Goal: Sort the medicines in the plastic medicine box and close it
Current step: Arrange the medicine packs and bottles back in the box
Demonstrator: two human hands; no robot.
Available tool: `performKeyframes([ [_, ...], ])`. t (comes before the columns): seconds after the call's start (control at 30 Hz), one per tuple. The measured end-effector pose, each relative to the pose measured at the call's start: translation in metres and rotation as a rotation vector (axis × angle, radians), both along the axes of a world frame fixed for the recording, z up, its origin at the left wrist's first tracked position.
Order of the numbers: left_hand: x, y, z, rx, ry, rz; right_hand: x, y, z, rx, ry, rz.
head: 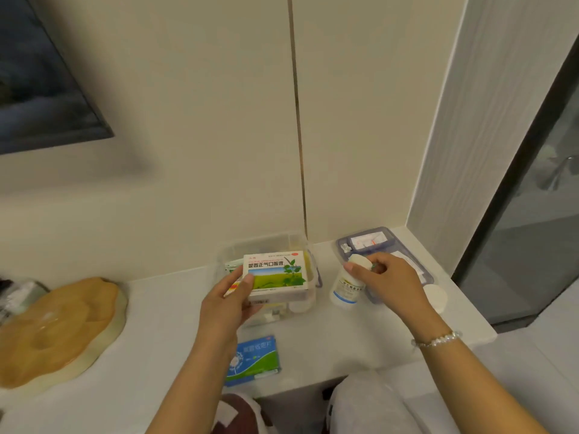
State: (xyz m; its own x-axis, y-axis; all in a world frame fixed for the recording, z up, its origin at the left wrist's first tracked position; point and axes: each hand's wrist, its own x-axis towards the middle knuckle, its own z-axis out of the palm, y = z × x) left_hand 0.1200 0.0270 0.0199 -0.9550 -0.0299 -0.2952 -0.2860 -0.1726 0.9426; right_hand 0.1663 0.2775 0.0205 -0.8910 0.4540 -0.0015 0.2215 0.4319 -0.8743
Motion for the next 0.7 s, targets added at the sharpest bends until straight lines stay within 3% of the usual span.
performKeyframes([
  [0.37,-0.062,-0.021,-0.01,-0.246,-0.006,0.098,-0.051,-0.045,0.006,-0.007,0.076,0.042],
  [0.57,-0.085,-0.018,-0.018,-0.723,0.044,-0.167,-0.065,-0.057,0.0,-0.02,0.073,0.061],
  [0.7,-0.09,-0.013,-0.023,-0.851,0.033,-0.308,-0.07,-0.062,-0.003,-0.021,0.04,0.066],
])
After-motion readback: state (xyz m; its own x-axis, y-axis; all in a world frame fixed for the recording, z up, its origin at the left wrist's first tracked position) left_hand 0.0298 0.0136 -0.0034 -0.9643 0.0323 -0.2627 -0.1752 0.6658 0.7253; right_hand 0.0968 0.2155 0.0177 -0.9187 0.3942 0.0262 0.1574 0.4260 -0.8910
